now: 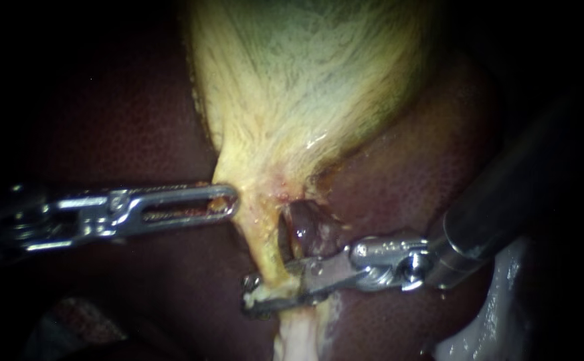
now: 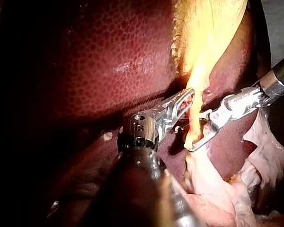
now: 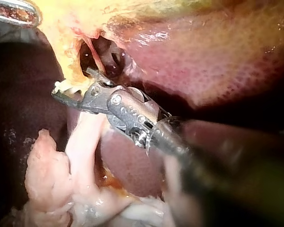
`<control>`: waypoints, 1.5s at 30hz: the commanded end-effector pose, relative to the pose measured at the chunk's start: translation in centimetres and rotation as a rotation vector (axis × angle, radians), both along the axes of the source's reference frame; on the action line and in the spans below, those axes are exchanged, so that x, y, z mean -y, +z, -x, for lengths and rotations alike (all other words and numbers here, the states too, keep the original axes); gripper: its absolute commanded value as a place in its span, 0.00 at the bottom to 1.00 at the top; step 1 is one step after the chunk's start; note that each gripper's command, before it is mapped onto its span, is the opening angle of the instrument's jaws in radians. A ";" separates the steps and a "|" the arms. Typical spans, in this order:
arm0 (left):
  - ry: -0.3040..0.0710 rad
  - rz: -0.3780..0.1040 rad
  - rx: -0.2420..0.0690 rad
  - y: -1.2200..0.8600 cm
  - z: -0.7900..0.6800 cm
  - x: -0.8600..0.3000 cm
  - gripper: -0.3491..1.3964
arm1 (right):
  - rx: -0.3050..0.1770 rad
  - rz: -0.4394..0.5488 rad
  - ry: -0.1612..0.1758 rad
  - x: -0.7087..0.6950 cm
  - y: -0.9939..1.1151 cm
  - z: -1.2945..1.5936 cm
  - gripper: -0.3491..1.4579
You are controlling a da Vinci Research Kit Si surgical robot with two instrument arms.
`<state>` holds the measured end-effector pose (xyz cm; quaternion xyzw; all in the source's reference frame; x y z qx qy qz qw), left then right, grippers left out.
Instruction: Going back second clip left tube
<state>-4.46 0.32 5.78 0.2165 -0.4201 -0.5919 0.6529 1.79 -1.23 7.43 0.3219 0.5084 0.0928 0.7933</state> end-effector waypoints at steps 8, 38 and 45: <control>0.000 0.000 0.000 0.00 0.00 0.00 0.00 | -0.041 0.088 -0.030 -0.02 0.00 0.00 0.51; 0.000 0.000 0.000 0.01 0.01 0.00 0.00 | -0.158 0.187 -0.142 0.19 0.12 -0.10 0.52; 0.000 0.000 0.000 0.01 0.00 0.00 0.00 | -0.127 0.199 -0.081 -0.14 0.17 0.22 0.52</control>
